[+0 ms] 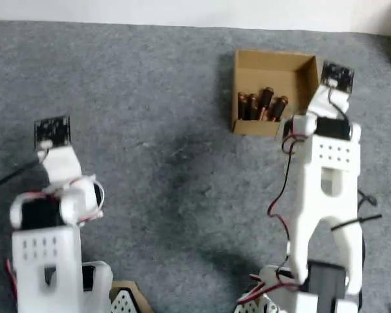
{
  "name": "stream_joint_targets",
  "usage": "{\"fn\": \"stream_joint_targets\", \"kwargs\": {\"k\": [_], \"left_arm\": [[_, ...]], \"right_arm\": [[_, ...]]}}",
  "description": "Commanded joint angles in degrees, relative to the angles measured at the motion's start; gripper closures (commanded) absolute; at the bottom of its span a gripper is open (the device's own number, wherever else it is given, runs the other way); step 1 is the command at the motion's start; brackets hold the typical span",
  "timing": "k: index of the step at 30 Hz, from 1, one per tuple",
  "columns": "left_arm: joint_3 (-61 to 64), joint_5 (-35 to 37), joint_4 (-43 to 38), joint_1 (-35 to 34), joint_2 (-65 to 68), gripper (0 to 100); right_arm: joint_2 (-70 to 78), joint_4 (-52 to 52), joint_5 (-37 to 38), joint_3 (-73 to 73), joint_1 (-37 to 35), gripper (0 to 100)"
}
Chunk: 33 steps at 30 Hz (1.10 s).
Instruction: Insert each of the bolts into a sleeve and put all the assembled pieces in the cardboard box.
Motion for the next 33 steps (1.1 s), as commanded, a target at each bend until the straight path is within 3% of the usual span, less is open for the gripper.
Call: {"fn": "stream_joint_targets", "kwargs": {"k": [1, 6, 10, 17, 27, 33], "left_arm": [[4.0, -0.4, -1.3, -0.8, -14.6, 96], [13.9, -0.5, -10.8, -0.8, -31.4, 96], [19.9, -9.1, -12.2, -1.0, -40.7, 96], [22.5, -11.4, -12.0, -7.9, -38.8, 96], [31.6, -11.5, -12.0, -8.0, -38.9, 96], [36.6, -11.3, -11.9, -8.3, -38.9, 96]], "right_arm": [[-6.1, -0.1, 0.4, 4.1, -0.6, 99.5], [-10.8, 0.0, 0.4, 10.2, -0.2, 99.4], [-14.9, 0.0, 0.4, 16.8, -0.2, 99.4], [-22.7, -0.1, 0.4, 28.4, -0.2, 99.4], [-36.1, -0.2, 0.4, 42.8, -0.2, 99.4], [-46.5, -6.9, 0.4, 53.6, -0.2, 99.4]]}}
